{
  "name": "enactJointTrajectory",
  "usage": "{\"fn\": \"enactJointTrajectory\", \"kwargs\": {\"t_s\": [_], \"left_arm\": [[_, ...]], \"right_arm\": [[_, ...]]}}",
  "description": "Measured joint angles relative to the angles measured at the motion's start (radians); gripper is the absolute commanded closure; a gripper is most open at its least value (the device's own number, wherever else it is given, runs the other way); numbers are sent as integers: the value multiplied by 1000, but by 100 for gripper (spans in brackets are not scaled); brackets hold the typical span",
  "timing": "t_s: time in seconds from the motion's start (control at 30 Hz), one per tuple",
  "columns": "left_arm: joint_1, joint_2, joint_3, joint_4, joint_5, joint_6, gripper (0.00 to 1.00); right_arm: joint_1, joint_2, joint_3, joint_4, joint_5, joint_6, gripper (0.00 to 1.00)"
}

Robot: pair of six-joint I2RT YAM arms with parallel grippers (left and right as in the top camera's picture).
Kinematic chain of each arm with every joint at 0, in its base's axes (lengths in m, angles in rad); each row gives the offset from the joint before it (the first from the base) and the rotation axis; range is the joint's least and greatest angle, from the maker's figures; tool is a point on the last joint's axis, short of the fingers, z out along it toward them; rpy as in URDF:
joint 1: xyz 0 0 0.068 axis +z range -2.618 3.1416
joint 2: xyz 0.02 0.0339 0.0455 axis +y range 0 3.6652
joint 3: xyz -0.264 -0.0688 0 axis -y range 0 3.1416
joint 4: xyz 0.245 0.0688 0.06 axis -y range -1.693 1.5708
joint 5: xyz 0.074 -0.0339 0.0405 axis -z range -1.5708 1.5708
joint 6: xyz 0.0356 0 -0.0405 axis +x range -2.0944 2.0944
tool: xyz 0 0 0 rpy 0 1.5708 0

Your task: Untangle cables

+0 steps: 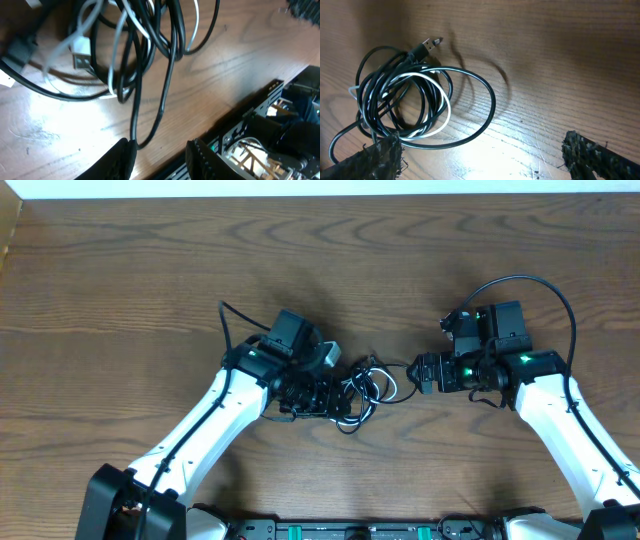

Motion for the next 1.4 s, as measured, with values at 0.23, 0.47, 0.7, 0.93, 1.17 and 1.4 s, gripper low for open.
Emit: {"fn": "enactJointTrajectory", "kwargs": {"t_s": [0.23,0.47,0.7,0.93,1.17,1.4], "left_arm": [[-16,0,0,4,0,-28,62],[-16,0,0,93,0,-57,60],[-19,0,-2,291,-104,-155,57],[-51,2,-2,340,-264,-230,56],[-129,72,-2,343,-334,-239,55],[-156,164,-2,348,-355,-255,86]], "right_arm": [[0,0,0,0,0,0,1],[0,0,0,0,0,0,1],[0,0,0,0,0,0,1],[0,0,0,0,1,0,1],[0,0,0,0,1,0,1],[0,0,0,0,0,0,1]]}}
